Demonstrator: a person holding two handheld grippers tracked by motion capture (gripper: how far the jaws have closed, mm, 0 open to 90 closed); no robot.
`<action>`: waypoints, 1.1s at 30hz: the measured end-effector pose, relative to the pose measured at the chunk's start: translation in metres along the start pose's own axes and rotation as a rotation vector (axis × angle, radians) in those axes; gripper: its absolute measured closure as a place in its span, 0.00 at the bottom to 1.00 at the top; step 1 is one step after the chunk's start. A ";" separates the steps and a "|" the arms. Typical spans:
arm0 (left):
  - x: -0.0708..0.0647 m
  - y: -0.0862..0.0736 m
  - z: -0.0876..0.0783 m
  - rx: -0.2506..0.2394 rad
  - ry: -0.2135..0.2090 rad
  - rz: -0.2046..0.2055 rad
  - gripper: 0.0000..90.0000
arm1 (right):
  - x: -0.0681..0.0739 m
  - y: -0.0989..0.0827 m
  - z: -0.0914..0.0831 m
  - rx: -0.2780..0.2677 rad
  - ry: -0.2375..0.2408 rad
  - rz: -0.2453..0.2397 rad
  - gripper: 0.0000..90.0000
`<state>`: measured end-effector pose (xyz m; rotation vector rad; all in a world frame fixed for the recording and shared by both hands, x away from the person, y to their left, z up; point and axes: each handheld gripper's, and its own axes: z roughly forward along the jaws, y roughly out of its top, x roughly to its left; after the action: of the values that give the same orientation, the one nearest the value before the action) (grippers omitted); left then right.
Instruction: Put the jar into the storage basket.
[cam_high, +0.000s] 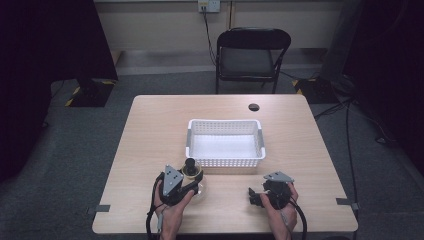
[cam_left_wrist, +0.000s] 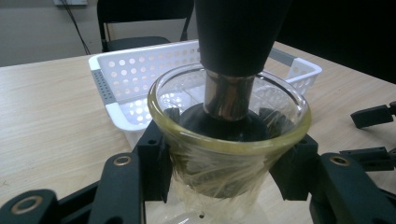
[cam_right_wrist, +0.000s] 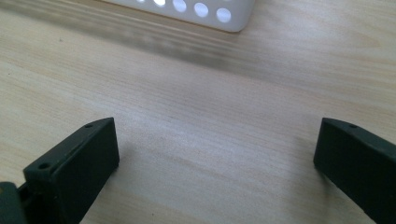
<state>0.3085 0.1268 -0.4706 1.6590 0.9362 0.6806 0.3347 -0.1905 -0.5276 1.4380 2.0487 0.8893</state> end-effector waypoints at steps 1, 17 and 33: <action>0.000 0.000 0.000 0.000 0.000 0.000 0.53 | 0.000 0.000 0.000 0.000 0.000 0.000 0.00; 0.000 0.011 -0.008 0.005 0.015 0.001 0.53 | 0.000 0.000 0.000 0.000 0.000 0.000 0.00; -0.012 0.039 -0.018 -0.022 -0.042 0.039 0.53 | 0.000 0.000 0.000 0.000 0.000 0.000 0.00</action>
<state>0.2973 0.1208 -0.4283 1.6694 0.8653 0.6781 0.3347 -0.1905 -0.5276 1.4380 2.0489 0.8891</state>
